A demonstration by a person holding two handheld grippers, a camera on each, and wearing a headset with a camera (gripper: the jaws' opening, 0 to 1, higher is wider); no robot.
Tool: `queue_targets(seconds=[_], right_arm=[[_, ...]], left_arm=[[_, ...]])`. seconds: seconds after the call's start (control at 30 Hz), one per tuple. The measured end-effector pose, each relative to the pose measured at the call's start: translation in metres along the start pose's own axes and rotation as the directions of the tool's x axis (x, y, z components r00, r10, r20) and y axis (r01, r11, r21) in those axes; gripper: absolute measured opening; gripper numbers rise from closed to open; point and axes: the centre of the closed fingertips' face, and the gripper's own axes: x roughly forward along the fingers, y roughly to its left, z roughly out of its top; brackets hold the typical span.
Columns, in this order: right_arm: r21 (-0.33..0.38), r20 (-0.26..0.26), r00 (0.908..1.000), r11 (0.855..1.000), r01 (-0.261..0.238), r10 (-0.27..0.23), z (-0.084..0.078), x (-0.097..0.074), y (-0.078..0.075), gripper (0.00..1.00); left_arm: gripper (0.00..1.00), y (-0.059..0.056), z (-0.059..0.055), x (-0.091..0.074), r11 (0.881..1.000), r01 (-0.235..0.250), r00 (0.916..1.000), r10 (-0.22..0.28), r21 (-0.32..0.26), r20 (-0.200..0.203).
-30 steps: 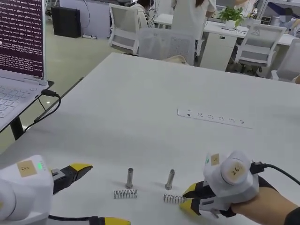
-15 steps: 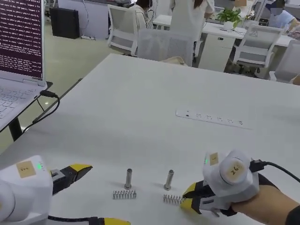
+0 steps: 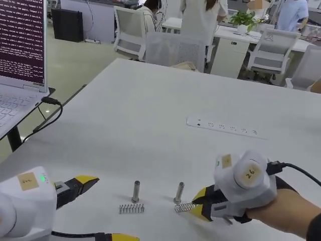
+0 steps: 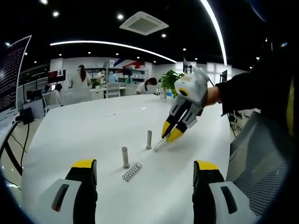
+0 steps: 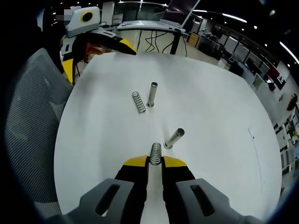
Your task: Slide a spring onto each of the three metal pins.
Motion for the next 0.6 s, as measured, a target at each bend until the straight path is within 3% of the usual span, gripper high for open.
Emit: queue_targets(seconds=[0.37,0.6], right_arm=[[0.000,0.007,1.0000,1.000,0.006,-0.006,0.0066,-0.0061,-0.0008,0.08],[0.053,0.002,1.0000,0.999,0.000,0.000,0.0073,-0.0085,-0.0013,0.08]], left_arm=[[0.82,-0.0023,0.0002,0.0012,1.000,0.008,1.0000,-0.008,0.000,0.003],[0.82,-0.0025,0.0002,0.0015,1.000,0.009,0.9999,-0.009,0.002,0.004]])
